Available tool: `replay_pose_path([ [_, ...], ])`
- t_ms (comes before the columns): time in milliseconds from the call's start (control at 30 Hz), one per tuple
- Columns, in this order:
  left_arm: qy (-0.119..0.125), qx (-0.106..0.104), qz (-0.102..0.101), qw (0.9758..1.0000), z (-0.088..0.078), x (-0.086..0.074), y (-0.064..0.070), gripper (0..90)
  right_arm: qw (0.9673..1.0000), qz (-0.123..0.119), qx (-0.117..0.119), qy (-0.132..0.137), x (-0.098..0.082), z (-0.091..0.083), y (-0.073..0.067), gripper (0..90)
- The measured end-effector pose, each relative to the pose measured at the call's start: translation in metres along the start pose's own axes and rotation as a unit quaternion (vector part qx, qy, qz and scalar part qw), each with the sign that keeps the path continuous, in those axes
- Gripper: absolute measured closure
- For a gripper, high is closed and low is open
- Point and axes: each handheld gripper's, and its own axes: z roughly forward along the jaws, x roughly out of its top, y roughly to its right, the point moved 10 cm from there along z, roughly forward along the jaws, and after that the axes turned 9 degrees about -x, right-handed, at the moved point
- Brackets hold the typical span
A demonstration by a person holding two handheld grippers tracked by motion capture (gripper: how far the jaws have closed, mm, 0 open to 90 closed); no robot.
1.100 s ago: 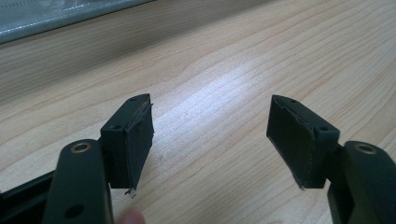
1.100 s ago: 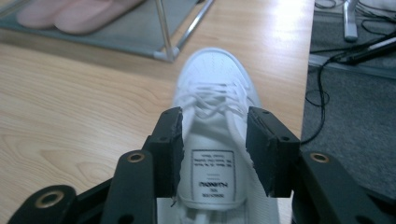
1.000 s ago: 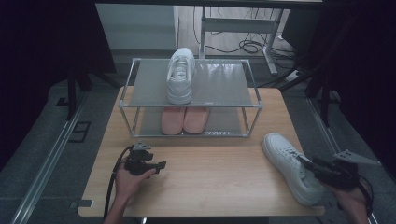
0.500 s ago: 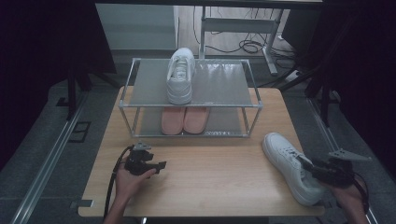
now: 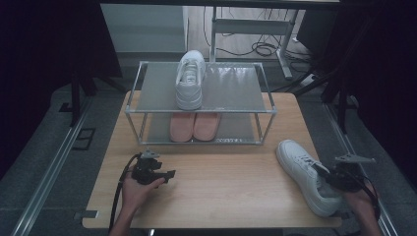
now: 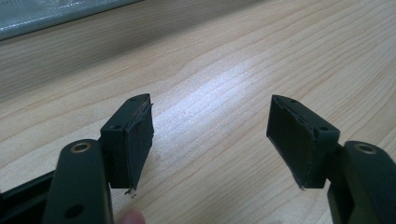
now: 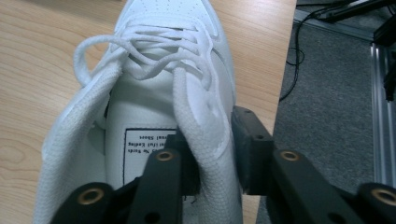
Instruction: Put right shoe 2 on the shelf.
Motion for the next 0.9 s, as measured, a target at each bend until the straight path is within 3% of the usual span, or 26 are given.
replay_pose_path([
  [267,0.001,0.001,-0.001,1.0,-0.001,0.0,-0.001,32.2,0.9988,0.044,0.009,0.017,0.001,-0.001,0.002,79.7],
  [633,0.004,0.003,-0.002,1.0,-0.003,0.001,-0.002,32.2,0.9956,0.081,0.02,0.043,0.002,-0.007,0.001,80.4],
  [900,0.002,0.004,-0.002,1.0,-0.002,0.0,-0.002,32.2,0.9903,0.114,0.032,0.072,0.005,-0.02,0.002,80.6],
])
